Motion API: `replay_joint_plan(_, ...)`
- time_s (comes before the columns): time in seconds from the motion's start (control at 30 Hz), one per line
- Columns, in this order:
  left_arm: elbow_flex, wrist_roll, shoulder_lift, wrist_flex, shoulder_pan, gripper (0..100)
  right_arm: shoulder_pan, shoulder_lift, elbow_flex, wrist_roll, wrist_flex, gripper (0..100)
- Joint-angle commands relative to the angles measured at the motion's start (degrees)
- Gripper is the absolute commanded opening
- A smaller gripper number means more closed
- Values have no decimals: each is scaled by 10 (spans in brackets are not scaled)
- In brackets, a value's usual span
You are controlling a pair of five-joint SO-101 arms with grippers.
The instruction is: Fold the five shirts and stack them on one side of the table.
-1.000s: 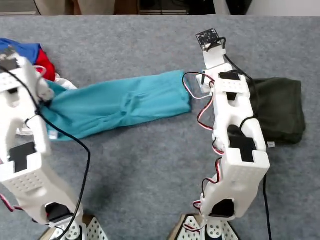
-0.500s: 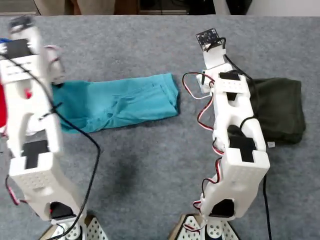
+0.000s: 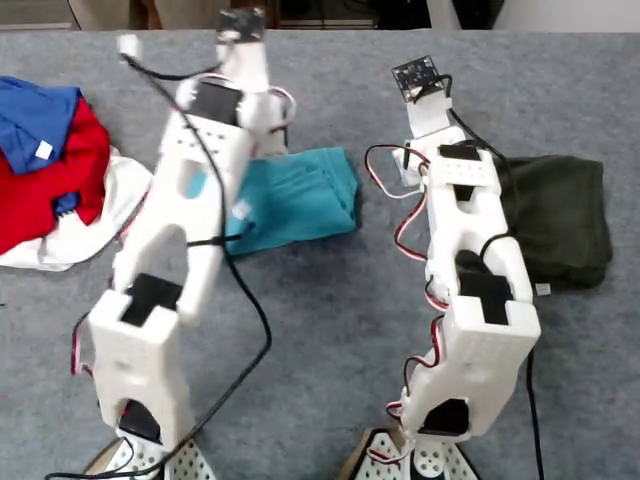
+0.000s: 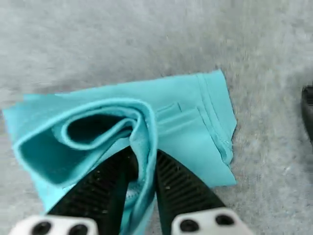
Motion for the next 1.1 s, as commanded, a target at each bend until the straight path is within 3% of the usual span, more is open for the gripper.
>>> replay_joint_plan(0.0,-53,9,28,-6,28,21,16,-24,-5,-7,-11,5)
replay_joint_plan(0.4,-216,40,157,12,85,21,16,-24,-5,-7,-11,5)
replay_joint_plan(0.73,-275,41,209,12,83,26,19,-23,-5,-7,-11,5)
replay_joint_plan(0.93,-274,118,206,14,71,226,19,-23,-5,-7,-11,5)
replay_joint_plan(1.07,-307,148,204,43,47,238,19,-23,-5,-7,-11,5)
